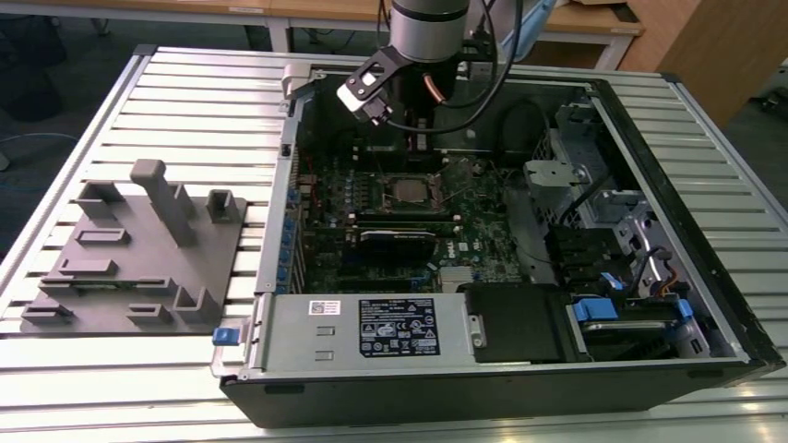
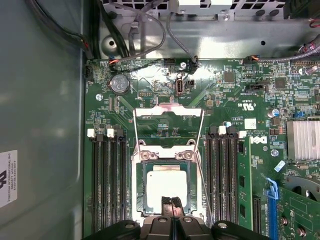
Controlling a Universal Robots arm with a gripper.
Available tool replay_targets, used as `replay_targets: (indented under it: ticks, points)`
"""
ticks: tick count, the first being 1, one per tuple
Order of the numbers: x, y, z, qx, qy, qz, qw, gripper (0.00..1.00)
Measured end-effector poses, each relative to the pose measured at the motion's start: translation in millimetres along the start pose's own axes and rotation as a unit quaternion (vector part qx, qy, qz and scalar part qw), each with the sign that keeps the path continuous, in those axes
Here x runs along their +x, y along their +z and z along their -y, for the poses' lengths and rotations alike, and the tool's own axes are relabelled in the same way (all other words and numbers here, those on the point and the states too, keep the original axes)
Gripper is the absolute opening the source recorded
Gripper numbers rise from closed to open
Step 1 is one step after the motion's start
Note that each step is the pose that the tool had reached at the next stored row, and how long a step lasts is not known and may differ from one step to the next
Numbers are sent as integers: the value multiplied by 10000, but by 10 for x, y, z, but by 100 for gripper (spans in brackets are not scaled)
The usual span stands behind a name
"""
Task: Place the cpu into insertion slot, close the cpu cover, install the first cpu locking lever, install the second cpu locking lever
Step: 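Close the cpu cover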
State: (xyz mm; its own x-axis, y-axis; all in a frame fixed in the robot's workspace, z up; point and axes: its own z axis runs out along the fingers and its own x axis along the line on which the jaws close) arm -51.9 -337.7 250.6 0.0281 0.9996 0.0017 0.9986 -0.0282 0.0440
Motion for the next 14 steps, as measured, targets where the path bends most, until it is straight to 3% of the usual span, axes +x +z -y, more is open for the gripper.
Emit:
replay_targets:
  ticks: [8,14]
  points:
    - [0,-3,-1,1,-1,1,10000,10]
    - [1,-1,-43,1,0,2,10000,10]
